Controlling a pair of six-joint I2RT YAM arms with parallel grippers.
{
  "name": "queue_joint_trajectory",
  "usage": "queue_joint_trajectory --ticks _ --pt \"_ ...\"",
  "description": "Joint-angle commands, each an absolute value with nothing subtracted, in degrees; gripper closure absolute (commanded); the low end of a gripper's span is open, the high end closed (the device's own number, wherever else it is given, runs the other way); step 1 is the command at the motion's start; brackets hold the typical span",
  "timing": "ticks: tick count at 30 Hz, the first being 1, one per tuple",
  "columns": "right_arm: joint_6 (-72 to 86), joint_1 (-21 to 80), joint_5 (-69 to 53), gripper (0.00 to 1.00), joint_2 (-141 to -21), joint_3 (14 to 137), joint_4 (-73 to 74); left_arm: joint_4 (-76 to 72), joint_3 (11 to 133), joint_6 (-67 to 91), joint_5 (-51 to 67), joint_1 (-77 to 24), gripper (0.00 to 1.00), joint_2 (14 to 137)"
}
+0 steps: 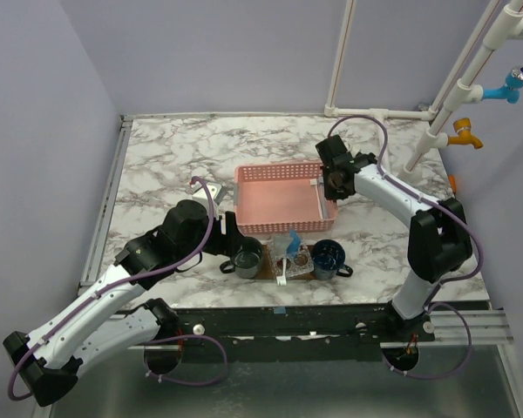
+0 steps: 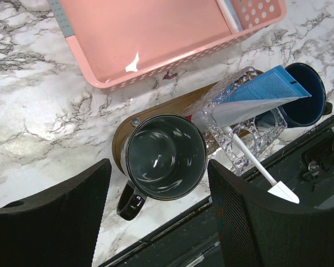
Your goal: Prepare toiletry sets of a toothbrush and toothpaste on the tray
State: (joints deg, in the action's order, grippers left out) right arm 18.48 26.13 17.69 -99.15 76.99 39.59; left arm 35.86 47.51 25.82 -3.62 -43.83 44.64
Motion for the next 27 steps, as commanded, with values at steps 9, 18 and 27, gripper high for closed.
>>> queue_joint_trajectory --ticks 9,18,27 --pt "19.01 25.91 19.67 0.61 -100.32 78.99 39.66 35.16 47.64 25.4 -2.37 -43.42 0.3 44.66" --pt "18.79 25.88 13.99 0.58 -98.27 82.23 39.26 35.04 47.64 25.4 -2.37 -43.42 0.3 44.9" --pt "19.68 26.02 8.35 0.58 -100.42 81.63 36.69 35.24 47.64 25.4 -2.7 -43.41 0.3 45.03"
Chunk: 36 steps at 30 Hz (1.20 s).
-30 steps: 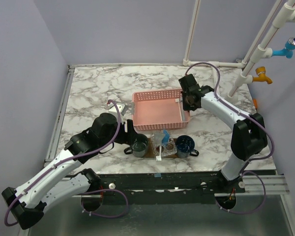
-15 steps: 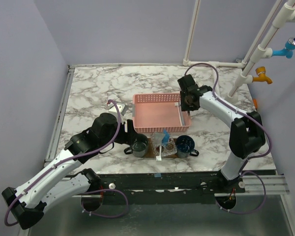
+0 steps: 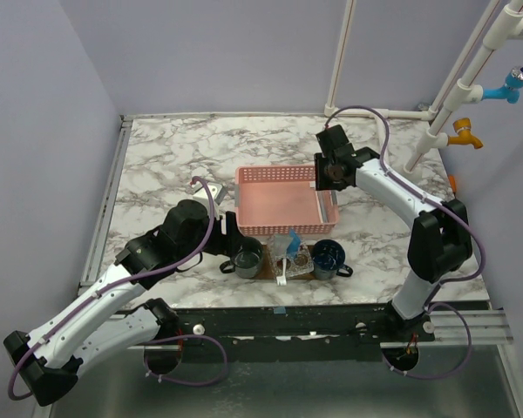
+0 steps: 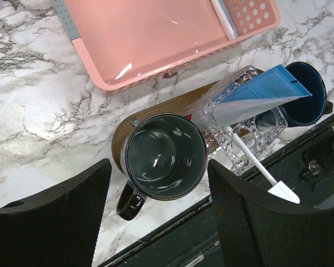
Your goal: Prepare toiletry sets of a toothbrush and toothpaste on the tray
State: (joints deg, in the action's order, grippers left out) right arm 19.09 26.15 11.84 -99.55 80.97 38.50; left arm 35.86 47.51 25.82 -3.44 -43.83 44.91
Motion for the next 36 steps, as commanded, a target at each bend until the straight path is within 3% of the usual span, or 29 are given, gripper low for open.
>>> queue_joint_trajectory --ticks 1,18,36 --pt "19.64 26.02 8.35 0.58 -100.81 81.7 36.36 35.22 47.64 25.4 -2.64 -43.36 0.3 45.06" --pt "19.69 26.72 10.41 0.57 -111.8 85.19 35.38 35.1 47.72 25.4 -2.12 -43.33 0.3 46.18" --pt "20.39 26.76 10.26 0.49 -117.85 87.36 34.83 34.81 47.99 25.49 -1.56 -43.15 0.3 47.5"
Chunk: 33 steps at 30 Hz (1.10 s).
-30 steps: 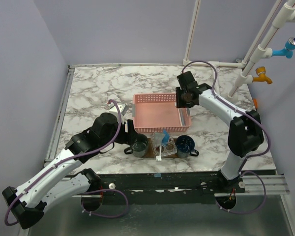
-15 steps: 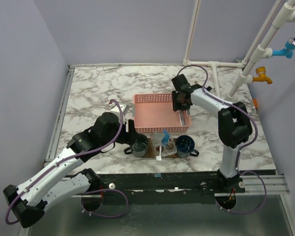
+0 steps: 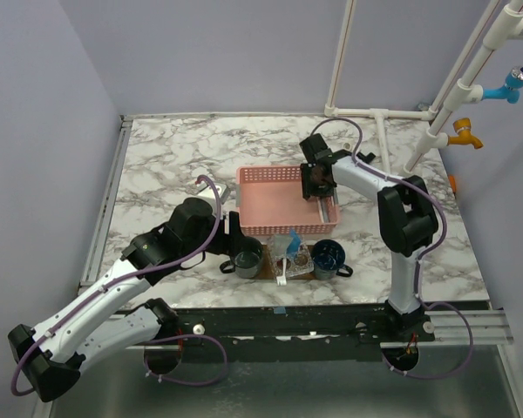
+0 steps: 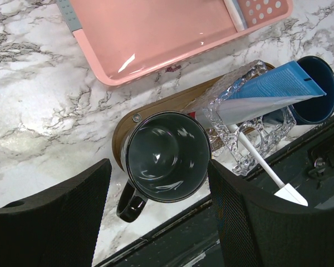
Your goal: Prepare toiletry sets of a toothbrush and toothpaste on the tray
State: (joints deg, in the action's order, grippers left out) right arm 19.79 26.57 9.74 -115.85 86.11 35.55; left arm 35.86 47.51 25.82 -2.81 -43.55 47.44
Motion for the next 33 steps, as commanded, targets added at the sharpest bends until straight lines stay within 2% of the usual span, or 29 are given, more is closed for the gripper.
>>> queue_joint_trajectory --ticks 1,7,10,16,19,21,22,33 --pt "20.38 26.81 9.99 0.49 -118.14 87.34 34.85 34.8 48.03 25.49 -1.45 -43.15 0.3 47.45" --pt "20.19 26.89 7.3 0.48 -119.05 86.27 33.98 34.88 47.99 25.49 -1.32 -43.13 0.3 47.77" --pt "19.94 27.24 6.15 0.53 -118.87 85.39 33.05 34.89 48.0 25.48 -1.32 -43.07 0.3 47.73" --pt "19.78 27.67 6.42 0.7 -119.0 84.7 32.87 34.98 47.99 25.49 -1.33 -43.07 0.3 47.68" --pt "19.8 27.94 6.16 0.83 -118.99 84.23 32.71 34.97 47.99 25.56 -1.42 -43.07 0.3 47.7" --pt "19.86 28.34 6.2 0.97 -118.87 83.91 32.46 35.05 47.94 25.58 -1.5 -43.03 0.3 47.56" --pt "19.95 28.46 6.24 0.99 -118.74 83.87 32.36 35.07 47.9 25.58 -1.49 -43.07 0.3 47.51" --pt "18.99 29.26 8.24 1.0 -111.48 83.62 29.43 34.55 47.4 25.84 -1.75 -43.07 0.31 46.26"
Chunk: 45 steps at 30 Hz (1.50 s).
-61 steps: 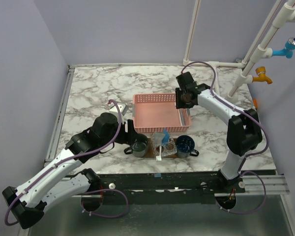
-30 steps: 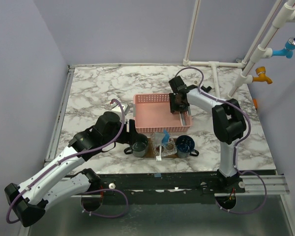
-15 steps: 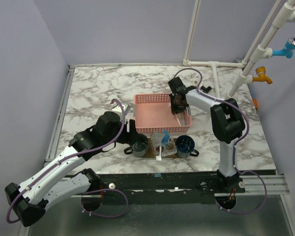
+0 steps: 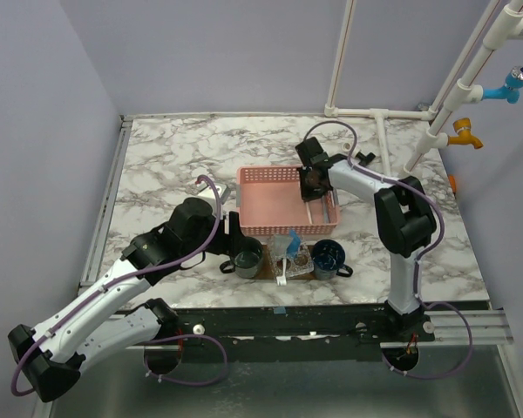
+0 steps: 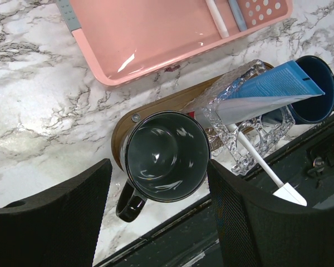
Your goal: Prepare toiletry sets of a toothbrush and toothpaste on the tray
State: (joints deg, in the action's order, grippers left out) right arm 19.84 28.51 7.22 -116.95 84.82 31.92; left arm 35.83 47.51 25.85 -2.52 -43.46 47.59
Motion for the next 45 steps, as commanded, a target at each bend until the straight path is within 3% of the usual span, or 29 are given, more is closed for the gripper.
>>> queue_joint_trajectory --ticks 1,13,23,37,45 --pt "18.69 29.27 8.34 1.0 -110.06 83.26 28.54 34.54 47.37 25.84 -1.93 -43.07 0.31 46.11" --pt "19.72 29.53 2.47 1.0 -91.69 78.64 21.15 35.02 51.66 26.72 -0.05 -43.08 0.3 45.56" --pt "26.84 30.14 -10.33 1.0 -79.62 78.49 16.1 33.77 57.84 28.26 9.74 -43.07 0.3 46.18" --pt "47.92 33.13 -30.71 0.99 -71.99 68.87 -8.79 25.54 59.4 34.05 21.25 -43.07 0.27 44.54" --pt "57.23 39.48 -31.46 0.99 -71.02 63.72 -21.3 20.53 57.95 37.7 25.03 -42.98 0.26 43.77"
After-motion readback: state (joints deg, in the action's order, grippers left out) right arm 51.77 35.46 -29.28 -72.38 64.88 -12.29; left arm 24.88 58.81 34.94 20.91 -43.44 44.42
